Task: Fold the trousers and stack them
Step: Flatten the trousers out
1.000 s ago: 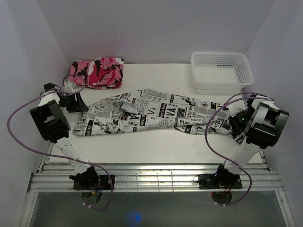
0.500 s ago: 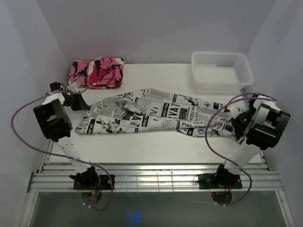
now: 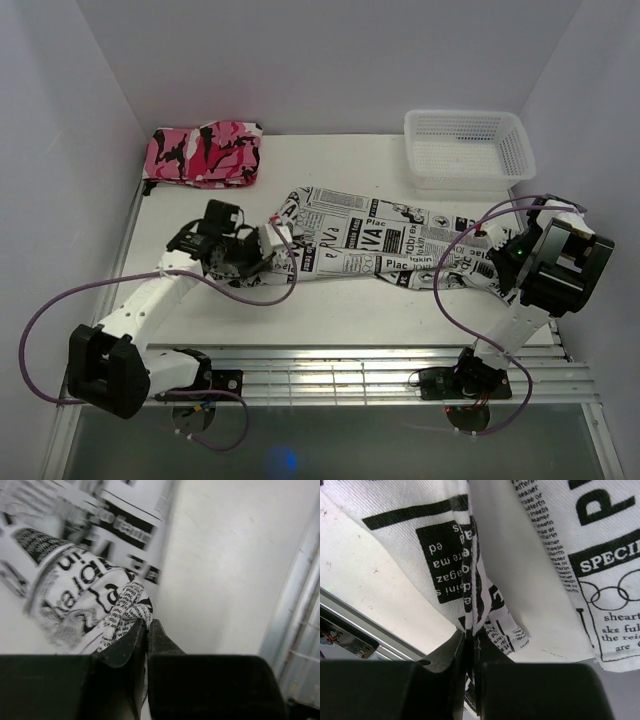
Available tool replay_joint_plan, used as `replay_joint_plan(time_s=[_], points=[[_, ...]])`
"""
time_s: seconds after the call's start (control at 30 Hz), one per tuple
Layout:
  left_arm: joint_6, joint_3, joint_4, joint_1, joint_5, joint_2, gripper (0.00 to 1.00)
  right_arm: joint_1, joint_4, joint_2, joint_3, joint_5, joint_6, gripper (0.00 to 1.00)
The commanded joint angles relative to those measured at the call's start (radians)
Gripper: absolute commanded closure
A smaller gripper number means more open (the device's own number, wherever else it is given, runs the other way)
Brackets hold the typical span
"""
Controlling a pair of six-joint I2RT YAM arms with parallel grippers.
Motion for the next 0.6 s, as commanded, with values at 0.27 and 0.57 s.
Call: replay_joint_plan(time_s=[0.27,0.57], points=[[0.016,0.018,-0.223,-0.166,-0.113,-0.083,0.09,-0.002,-0.057,0.009,0.052,0.000,-0.026,0.92],[-0.489,0.187,-0.041,0.043,-0.228,0.133,0.12,-0.004,-0.046,0.004,0.043,-0.012,-0.025,0.92]])
